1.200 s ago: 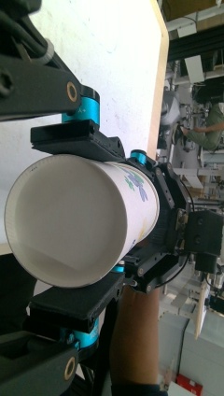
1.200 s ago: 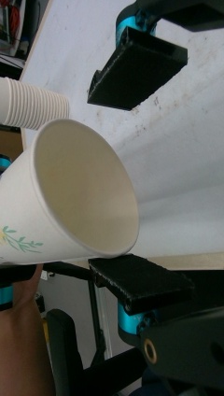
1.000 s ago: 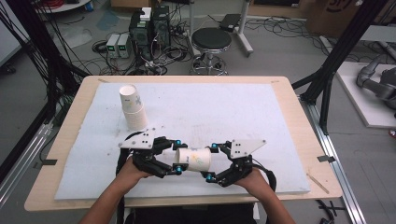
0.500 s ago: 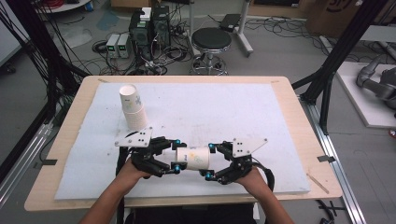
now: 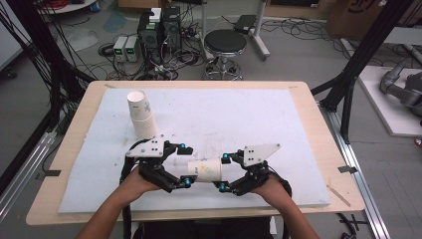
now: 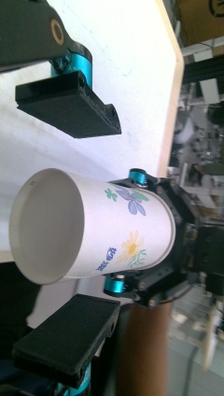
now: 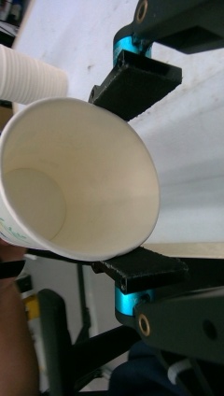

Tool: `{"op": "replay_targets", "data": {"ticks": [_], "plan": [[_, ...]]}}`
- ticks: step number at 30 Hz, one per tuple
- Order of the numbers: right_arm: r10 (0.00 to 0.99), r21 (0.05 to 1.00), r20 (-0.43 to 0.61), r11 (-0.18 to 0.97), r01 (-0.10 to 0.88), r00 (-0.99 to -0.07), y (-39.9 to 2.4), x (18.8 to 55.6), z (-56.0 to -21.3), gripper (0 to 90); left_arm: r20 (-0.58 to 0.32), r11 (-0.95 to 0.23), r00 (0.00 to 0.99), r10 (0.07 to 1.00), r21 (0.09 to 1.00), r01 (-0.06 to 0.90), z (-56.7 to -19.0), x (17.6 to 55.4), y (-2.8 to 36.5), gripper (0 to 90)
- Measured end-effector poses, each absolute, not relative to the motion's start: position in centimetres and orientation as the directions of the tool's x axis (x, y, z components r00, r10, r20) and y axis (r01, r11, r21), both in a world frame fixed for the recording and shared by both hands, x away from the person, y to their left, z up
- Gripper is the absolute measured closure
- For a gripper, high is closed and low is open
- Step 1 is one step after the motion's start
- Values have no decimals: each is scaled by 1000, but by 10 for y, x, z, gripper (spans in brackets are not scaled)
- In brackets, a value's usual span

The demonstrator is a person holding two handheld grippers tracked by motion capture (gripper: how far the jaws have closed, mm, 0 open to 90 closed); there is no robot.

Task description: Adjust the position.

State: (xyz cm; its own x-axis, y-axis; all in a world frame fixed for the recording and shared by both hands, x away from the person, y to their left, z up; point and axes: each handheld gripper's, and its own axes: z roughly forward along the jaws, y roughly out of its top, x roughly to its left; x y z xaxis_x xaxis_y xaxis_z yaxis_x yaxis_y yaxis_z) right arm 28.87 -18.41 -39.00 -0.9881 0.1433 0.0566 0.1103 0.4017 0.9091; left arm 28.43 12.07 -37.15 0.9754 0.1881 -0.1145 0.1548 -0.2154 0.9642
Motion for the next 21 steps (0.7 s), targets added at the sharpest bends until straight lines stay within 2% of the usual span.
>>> {"op": "replay_targets", "data": {"ticks": [12,21], "plan": [[162,847,25,521,107,-986,-177,298,-370,287,-59,-343,979,197,931,125,-367,285,116,140],[133,744,-31,665,66,-991,-161,302,-359,287,-44,-408,981,190,905,120,-369,287,112,143]]}}
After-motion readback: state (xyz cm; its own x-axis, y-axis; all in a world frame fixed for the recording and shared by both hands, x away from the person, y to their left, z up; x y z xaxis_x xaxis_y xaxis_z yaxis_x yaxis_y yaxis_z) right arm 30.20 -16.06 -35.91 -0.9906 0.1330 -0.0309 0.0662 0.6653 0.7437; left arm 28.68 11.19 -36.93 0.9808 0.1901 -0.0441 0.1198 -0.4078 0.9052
